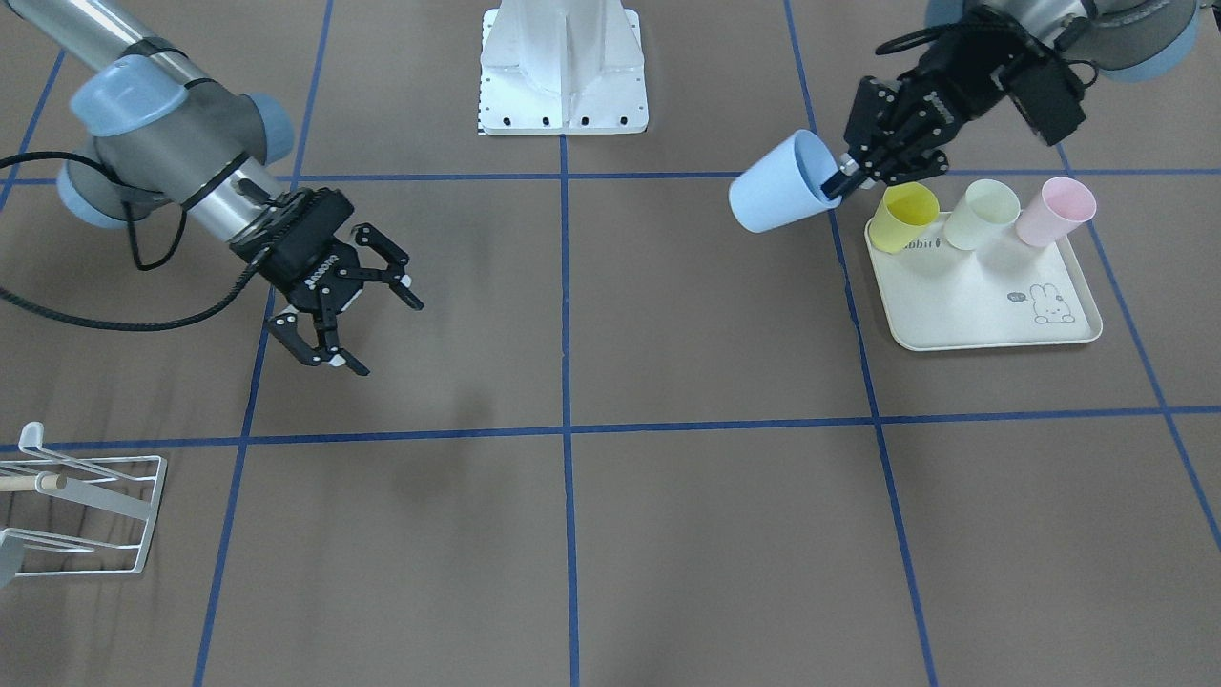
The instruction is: Transfer IKEA cup to right arm and place on rack
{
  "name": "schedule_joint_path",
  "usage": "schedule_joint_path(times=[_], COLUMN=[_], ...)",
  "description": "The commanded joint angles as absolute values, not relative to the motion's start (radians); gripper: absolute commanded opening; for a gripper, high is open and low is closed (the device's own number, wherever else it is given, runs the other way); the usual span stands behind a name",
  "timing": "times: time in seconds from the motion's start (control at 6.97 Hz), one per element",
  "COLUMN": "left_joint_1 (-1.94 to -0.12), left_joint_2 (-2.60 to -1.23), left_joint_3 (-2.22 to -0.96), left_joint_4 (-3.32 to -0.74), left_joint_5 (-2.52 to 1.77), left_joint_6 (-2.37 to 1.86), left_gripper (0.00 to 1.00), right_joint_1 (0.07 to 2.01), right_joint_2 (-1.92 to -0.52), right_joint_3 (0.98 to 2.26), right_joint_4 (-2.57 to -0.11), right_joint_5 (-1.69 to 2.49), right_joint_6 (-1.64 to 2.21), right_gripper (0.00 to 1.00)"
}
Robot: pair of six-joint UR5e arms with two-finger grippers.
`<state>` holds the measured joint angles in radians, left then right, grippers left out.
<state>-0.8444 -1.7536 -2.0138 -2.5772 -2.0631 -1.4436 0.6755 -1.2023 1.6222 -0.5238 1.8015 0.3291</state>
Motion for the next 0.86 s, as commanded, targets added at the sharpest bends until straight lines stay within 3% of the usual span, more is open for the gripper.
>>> schedule_joint_path(times=[0.0,0.29,0.72], left_joint_1=[-0.737,-0.631,-0.621], left_joint_2=[-1.856,-1.891,-1.916], left_joint_3=[-2.01,-1.975,-1.921], left_joint_4=[-2.577,-2.579,-2.579], left_joint_5=[-1.987,-1.874,-1.864], left_joint_6=[-1.593,-1.595,-1.594], left_gripper=[0.0,0.0,0.0], right_joint_1=[0.562,0.476,0.434], right_joint_2=[-1.134,-1.132,-1.126], right_joint_3=[1.612,1.612,1.612], right_joint_4=[-0.471,-0.345,-0.237], right_joint_5=[1.703,1.655,1.657], right_joint_6=[0.357,0.35,0.324], right_gripper=[0.99,0.99,0.99])
